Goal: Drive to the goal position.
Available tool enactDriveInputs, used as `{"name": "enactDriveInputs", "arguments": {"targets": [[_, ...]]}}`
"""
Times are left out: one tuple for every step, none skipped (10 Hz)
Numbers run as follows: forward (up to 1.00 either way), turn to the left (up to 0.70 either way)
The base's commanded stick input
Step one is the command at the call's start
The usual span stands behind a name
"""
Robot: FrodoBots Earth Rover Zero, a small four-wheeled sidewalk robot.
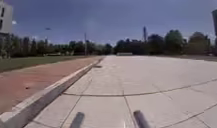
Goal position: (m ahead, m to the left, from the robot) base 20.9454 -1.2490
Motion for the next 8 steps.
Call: {"name": "enactDriveInputs", "arguments": {"targets": [[1.0,0.0],[1.0,0.0],[1.0,0.0],[1.0,0.0],[1.0,0.0],[1.0,0.0],[1.0,-0.1],[1.0,-0.25]]}}
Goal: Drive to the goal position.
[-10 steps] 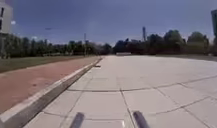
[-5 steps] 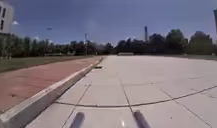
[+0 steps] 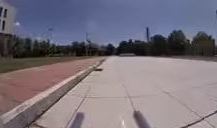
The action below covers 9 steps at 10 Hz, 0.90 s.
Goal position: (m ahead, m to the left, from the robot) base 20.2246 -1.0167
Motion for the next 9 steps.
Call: {"name": "enactDriveInputs", "arguments": {"targets": [[1.0,-0.27],[1.0,-0.27],[1.0,-0.27],[1.0,0.0],[1.0,0.0],[1.0,0.0],[1.0,0.0],[1.0,0.0],[1.0,-0.24]]}}
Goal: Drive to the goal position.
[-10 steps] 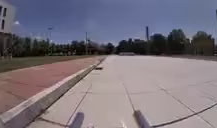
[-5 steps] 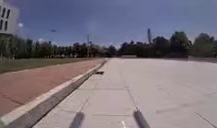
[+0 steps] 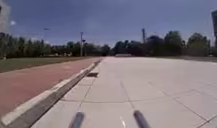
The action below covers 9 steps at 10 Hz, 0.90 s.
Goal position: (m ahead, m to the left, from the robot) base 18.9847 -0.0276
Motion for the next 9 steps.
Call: {"name": "enactDriveInputs", "arguments": {"targets": [[1.0,-0.27],[1.0,-0.27],[1.0,-0.27],[1.0,-0.27],[1.0,-0.27],[1.0,-0.21],[1.0,0.0],[1.0,0.0],[1.0,0.0]]}}
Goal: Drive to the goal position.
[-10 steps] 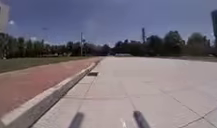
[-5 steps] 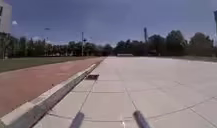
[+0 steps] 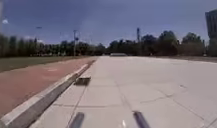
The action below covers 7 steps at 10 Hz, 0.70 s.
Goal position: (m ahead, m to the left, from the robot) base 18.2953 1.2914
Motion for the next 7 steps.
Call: {"name": "enactDriveInputs", "arguments": {"targets": [[1.0,0.0],[1.0,0.0],[1.0,-0.19],[1.0,-0.27],[1.0,-0.27],[1.0,-0.27],[1.0,-0.19]]}}
